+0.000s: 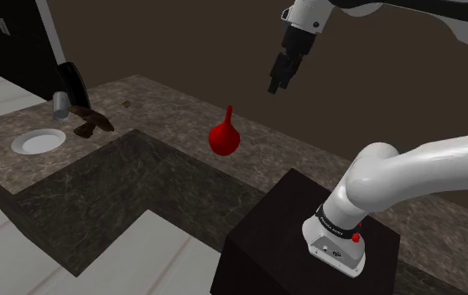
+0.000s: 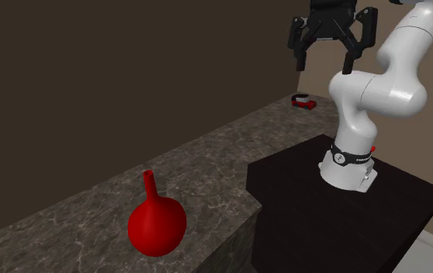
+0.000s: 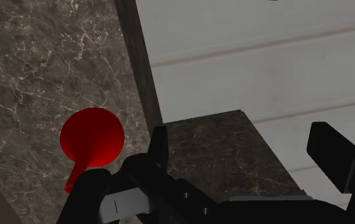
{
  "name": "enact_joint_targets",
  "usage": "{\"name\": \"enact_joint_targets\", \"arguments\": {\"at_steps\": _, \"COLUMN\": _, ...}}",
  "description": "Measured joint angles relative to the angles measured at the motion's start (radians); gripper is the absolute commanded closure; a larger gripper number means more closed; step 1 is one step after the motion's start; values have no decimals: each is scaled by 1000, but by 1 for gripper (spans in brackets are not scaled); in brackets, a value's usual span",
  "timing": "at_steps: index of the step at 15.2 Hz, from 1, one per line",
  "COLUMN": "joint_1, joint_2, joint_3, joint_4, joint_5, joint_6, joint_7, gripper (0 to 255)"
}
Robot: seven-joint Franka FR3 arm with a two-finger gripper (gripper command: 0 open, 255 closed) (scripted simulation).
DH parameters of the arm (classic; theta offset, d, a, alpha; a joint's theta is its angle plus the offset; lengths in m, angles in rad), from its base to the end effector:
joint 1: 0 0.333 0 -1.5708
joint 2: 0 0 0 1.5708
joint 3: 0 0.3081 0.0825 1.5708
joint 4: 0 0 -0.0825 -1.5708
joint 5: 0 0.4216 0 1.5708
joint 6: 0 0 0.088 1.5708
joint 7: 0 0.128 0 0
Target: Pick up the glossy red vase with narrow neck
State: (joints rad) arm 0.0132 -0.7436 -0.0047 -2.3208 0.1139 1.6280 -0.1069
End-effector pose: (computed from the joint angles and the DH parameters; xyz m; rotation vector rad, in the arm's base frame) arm 0.3685 0.0168 0.5729 -3.0211 -0.1708 -0.0854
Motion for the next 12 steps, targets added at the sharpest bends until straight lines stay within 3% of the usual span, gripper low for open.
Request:
{"name": "enact_joint_targets", "arguments": {"at_steps": 4, "joint_1": -5, "joint_2": 56, "joint_3": -15, "joint_4": 2, "joint_5": -15, "joint_6": 43, "joint_7": -27, "gripper": 0}}
{"name": "enact_joint_targets", "arguments": {"at_steps": 12, "joint_1": -30, "joint_2": 308, "joint_3": -86, "joint_4": 55, "joint_5": -65, "joint_6": 207, "joint_7": -147, "gripper": 0}}
